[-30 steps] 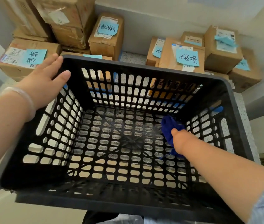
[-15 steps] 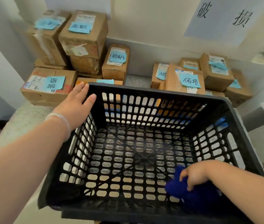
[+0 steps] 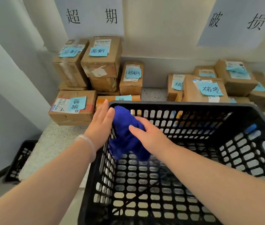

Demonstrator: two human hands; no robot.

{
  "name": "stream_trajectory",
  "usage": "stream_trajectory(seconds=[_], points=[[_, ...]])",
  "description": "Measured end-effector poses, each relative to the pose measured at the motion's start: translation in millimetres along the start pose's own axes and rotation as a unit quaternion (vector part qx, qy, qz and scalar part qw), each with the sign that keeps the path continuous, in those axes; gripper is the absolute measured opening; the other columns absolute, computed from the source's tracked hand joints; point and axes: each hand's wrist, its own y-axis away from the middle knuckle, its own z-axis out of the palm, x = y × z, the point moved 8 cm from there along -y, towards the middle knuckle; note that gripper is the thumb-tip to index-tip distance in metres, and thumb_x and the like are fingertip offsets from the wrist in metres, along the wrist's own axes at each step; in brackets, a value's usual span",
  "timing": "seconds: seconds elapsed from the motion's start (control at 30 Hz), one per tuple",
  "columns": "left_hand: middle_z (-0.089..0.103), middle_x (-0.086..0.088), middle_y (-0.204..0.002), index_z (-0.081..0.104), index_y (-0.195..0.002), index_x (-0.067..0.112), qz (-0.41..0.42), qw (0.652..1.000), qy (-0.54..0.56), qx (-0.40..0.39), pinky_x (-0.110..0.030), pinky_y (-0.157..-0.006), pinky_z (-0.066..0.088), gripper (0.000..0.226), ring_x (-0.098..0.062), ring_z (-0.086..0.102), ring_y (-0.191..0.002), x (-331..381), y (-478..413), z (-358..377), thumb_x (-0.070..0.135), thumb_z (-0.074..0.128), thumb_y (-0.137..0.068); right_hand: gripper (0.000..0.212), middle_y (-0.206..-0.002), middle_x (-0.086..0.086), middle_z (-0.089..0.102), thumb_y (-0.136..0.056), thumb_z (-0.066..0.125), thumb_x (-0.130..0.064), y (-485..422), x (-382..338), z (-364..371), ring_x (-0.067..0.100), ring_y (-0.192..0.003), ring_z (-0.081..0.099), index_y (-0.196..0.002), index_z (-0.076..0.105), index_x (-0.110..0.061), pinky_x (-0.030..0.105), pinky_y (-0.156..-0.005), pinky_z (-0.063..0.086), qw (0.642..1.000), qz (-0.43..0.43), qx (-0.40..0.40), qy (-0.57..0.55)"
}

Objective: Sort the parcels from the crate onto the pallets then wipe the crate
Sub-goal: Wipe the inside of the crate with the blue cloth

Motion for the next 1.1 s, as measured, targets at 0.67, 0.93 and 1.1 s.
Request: stream_trajectory(seconds=[0.67,0.93,1.1], points=[[0.004,0.015,-0.162,-0.014,-0.150,0.046,-0.038,0.999,-0.005,0.036,-0.029,-0.115,0.002,0.075,-0.008,0.002,-0.148,1.9,0.5,-2.7,0.069,0.016,-0.085,0.051,-0.148,0.009,0.042,-0.104,0.041,-0.014,-61.2,129.4,92.7,0.027,-0.133,0.042,-0.152,0.027,-0.020,0.021,-0.098,0.031,0.991,0.124,-0.052,0.016],[0.006,0.014,-0.162,0.006,-0.152,0.048,-0.112,0.992,-0.040,0.049,-0.031,-0.114,0.003,0.056,-0.011,0.002,-0.149,13.5,13.7,-3.2,0.059,0.018,-0.099,0.036,-0.130,-0.001,0.055,-0.102,0.041,-0.032,-49.8,78.7,82.3,0.025,-0.115,0.052,-0.134,0.047,-0.044,0.048,-0.106,0.039,0.976,0.156,-0.064,-0.141],[0.036,0.010,-0.150,0.030,-0.150,0.037,-0.120,0.987,-0.012,0.107,-0.020,-0.102,0.013,0.052,-0.011,0.025,-0.143,21.5,22.8,-9.7,0.056,0.027,-0.102,0.039,-0.120,-0.019,0.053,-0.102,0.046,-0.024,-17.1,10.7,73.5,0.003,-0.115,0.050,-0.108,0.049,-0.063,0.034,-0.108,0.035,0.976,-0.007,-0.104,-0.193]])
